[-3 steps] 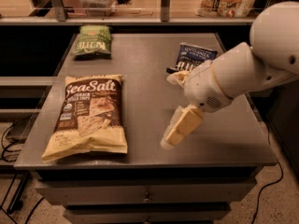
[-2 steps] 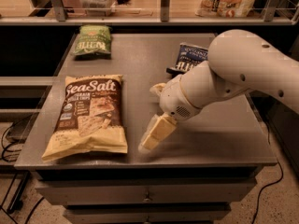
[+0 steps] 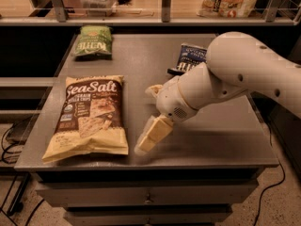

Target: Move brown chip bag near green jalapeno chip bag

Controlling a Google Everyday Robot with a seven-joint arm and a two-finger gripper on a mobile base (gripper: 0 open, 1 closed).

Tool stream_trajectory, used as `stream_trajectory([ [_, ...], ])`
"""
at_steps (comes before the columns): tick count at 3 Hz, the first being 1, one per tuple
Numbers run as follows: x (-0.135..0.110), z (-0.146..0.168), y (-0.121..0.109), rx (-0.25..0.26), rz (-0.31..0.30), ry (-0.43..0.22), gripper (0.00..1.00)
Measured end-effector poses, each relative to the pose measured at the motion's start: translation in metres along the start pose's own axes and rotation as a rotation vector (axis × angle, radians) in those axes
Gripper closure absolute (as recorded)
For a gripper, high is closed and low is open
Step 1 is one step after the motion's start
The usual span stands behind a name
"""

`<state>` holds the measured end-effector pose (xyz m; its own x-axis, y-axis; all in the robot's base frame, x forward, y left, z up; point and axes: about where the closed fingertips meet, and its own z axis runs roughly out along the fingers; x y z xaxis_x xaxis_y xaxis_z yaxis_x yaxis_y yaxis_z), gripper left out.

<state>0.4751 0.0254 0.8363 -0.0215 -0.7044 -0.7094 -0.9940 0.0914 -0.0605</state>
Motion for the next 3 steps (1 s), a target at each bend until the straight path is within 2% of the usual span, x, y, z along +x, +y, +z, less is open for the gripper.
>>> stream_trajectory([
  [2,-0.035,0.013,0.013,-0.059,-0.041,-0.103,0.0],
  [3,-0.044,0.022,0.019,-0.067,-0.027,-0.15,0.0],
])
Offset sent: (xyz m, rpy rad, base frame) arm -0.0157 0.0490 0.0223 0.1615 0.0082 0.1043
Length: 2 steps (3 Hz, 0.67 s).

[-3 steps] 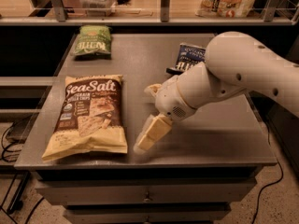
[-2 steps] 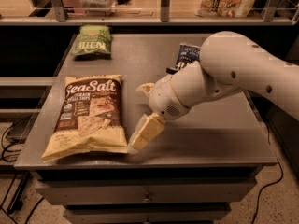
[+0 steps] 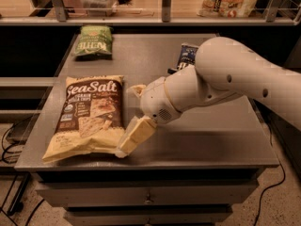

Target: Move brown chip bag near green jalapeno chip bag

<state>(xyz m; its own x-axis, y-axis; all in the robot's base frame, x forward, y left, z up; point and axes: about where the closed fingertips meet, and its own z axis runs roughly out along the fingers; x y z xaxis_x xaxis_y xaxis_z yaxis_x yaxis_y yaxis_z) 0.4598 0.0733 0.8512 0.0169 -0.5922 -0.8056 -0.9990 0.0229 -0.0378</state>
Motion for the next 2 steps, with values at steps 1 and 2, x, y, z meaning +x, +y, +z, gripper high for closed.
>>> stream_trajectory([
  [1,0.002,0.018,-0.001,0.023,0.042,-0.01,0.0],
  [2,0.001,0.029,-0.007,0.047,0.064,-0.012,0.16],
])
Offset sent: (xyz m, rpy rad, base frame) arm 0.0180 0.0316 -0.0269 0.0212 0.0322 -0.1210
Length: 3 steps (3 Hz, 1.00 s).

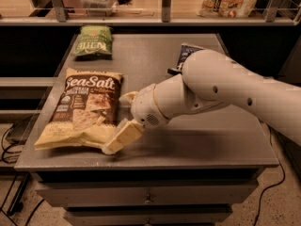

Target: Move brown chip bag near green jalapeno chip bag

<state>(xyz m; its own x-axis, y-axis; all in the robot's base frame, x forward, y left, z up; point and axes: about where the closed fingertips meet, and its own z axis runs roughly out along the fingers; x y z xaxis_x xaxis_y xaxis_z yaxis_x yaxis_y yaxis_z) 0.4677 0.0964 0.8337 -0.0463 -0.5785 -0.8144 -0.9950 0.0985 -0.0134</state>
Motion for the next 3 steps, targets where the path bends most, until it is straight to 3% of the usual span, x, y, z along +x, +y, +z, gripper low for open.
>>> stream_trajectory([
  [3,-0.021,-0.005,-0.011,0.081,-0.005,-0.031,0.86],
])
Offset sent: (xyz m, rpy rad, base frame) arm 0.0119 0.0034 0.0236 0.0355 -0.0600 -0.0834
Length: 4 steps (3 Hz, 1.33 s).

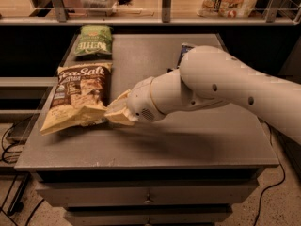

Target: Move brown chip bag near green jalapeno chip bag

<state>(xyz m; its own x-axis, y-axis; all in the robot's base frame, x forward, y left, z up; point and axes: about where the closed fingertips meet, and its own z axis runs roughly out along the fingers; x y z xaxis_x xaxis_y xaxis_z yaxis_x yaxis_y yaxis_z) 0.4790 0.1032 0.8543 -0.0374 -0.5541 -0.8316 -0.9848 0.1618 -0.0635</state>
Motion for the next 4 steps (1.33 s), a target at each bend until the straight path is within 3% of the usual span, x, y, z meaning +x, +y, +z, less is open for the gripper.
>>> stream_trajectory([
  [1,-0.003,0.0,-0.018,0.015,0.011,-0.025,1.0],
  [4,-0.017,-0.001,-0.131,0.121,0.083,-0.06,1.0],
])
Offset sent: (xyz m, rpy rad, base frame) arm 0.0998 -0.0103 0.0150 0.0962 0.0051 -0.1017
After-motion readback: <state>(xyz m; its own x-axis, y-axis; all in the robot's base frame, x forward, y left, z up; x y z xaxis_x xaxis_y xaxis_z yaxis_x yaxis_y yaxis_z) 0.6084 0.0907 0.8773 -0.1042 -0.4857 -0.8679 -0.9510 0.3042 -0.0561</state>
